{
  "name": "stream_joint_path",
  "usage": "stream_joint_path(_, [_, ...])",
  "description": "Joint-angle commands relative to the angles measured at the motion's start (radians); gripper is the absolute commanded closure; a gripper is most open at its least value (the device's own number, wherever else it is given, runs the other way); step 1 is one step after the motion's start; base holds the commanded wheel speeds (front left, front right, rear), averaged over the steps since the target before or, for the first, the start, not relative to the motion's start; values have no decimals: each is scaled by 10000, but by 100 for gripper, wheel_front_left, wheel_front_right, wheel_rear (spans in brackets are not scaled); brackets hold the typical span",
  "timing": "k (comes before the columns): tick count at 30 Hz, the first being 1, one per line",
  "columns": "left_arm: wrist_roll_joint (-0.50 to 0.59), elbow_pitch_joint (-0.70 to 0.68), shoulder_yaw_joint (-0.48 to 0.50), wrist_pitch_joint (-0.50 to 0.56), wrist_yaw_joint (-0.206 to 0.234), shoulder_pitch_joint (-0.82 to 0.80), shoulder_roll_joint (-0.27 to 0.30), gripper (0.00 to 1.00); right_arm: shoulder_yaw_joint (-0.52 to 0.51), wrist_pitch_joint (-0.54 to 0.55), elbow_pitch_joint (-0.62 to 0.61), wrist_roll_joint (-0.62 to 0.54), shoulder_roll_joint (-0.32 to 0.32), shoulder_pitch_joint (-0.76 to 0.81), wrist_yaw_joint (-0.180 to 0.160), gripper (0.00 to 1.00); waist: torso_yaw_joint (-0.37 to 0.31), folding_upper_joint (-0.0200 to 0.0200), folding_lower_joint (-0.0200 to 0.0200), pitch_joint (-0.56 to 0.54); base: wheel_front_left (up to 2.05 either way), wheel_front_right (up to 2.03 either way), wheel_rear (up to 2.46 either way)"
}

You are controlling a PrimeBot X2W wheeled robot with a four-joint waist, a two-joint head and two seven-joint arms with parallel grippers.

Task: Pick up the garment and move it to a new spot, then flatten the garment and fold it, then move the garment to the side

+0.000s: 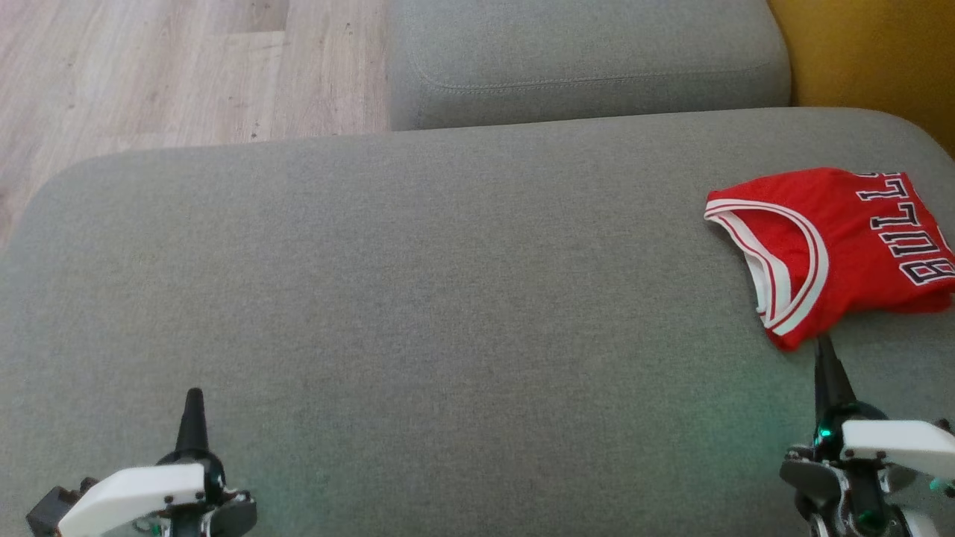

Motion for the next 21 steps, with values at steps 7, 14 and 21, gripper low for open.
stream_joint_path(7, [-592, -128, 767, 265, -377, -797, -205, 100, 36, 190, -308, 976, -221, -767, 32, 100, -13, 0, 0, 62, 0, 0, 0])
stream_joint_path(14, [-1062, -6, 1130, 461, -651, -995, -407, 100, -69, 324, -290, 1767, -219, -923, 34, 100, -26, 0, 0, 122, 0, 0, 0])
stream_joint_path(21, [-1246, 43, 1285, 547, -763, -1076, -494, 100, -127, 390, -282, 2076, -207, -988, 35, 100, -31, 0, 0, 147, 0, 0, 0])
